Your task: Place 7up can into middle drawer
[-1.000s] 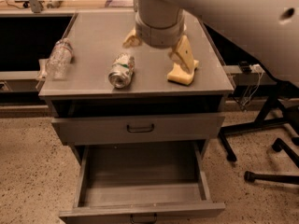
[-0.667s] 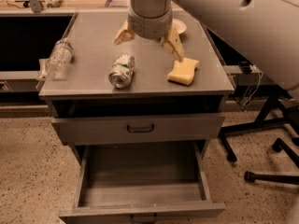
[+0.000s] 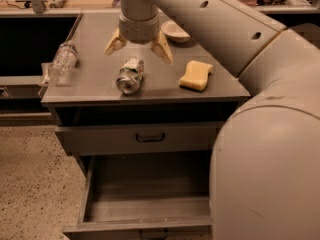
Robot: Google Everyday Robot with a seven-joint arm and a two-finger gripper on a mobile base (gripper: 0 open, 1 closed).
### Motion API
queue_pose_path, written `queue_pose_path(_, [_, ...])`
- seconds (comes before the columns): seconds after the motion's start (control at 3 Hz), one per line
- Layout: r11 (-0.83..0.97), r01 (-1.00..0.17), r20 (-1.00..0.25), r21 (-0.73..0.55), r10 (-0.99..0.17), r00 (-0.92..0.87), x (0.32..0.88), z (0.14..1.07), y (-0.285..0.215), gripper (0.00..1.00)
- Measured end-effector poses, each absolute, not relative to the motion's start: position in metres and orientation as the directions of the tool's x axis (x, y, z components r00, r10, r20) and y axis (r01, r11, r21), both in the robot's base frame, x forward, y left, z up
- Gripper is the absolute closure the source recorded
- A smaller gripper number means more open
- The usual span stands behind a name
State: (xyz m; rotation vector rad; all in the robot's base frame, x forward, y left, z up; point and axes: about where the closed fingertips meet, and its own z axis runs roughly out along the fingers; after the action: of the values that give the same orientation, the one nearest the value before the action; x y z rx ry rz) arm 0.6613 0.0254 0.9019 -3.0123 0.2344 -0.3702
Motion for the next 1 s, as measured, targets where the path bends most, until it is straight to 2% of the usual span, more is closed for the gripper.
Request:
queue_pose_path(0.33, [-0.987, -0.124, 0.167, -0.101, -0.140, 0.976, 0.673, 0.877, 0.040, 0.19])
queue_pose_path(1.0, [-0.984, -0.124, 0.077, -0.131, -0.135, 0.988, 0.670, 0.853, 0.055, 0.66])
